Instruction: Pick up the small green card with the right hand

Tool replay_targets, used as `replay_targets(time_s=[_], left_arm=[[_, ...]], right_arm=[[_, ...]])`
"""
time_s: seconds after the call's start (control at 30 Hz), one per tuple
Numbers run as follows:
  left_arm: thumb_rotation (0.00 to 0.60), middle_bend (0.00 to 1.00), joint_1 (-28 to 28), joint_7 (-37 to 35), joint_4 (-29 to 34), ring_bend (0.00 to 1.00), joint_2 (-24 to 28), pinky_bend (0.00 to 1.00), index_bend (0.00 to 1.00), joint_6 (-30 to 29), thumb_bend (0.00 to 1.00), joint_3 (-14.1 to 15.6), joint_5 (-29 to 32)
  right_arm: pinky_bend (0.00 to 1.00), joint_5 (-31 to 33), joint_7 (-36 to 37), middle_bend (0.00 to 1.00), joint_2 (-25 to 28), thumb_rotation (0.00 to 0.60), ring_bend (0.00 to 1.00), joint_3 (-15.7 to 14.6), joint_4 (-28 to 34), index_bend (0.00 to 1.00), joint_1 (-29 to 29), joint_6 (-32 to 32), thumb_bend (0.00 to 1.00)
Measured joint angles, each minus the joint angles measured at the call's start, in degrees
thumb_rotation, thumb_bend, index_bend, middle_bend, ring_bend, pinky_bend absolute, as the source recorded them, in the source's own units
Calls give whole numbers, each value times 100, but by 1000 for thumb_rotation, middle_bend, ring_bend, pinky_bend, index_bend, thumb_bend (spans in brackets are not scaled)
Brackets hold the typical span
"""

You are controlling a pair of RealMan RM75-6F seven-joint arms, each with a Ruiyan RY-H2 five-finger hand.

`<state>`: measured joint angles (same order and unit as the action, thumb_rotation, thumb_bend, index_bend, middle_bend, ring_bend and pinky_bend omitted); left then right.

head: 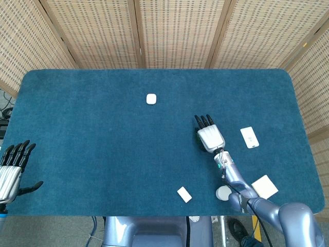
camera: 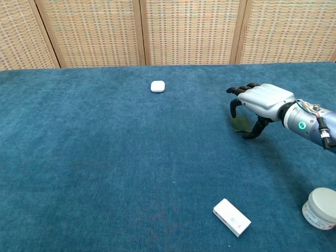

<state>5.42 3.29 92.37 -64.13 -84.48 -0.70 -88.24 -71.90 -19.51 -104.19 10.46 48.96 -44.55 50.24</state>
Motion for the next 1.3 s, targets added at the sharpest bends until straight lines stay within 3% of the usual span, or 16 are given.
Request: replay_targets(time_s=[0.5, 0.67, 0.97, 1.3], left_arm=[[600, 0, 16, 63, 8, 0, -20, 0, 0, 31, 0, 3, 21], [600, 0, 16, 68, 9, 0, -23, 0, 0, 32, 0, 6, 23], [600, 0, 20, 80, 12, 0, -29, 0, 0, 34, 0, 5, 27], [600, 0, 27, 83, 15, 0, -29, 0, 0, 47, 0, 5, 39]], right_arm=[[0, 56, 35, 0, -157, 600, 0, 44, -515, 403, -149, -258, 260], [0, 84, 7, 4, -73, 600, 0, 34, -428, 452, -156, -363, 394], [0, 145, -25, 14, 53, 600, 0, 9, -282, 540, -176, -566, 510], [0, 189, 40, 35, 114, 600, 0, -15, -190, 659, -196, -681, 517]])
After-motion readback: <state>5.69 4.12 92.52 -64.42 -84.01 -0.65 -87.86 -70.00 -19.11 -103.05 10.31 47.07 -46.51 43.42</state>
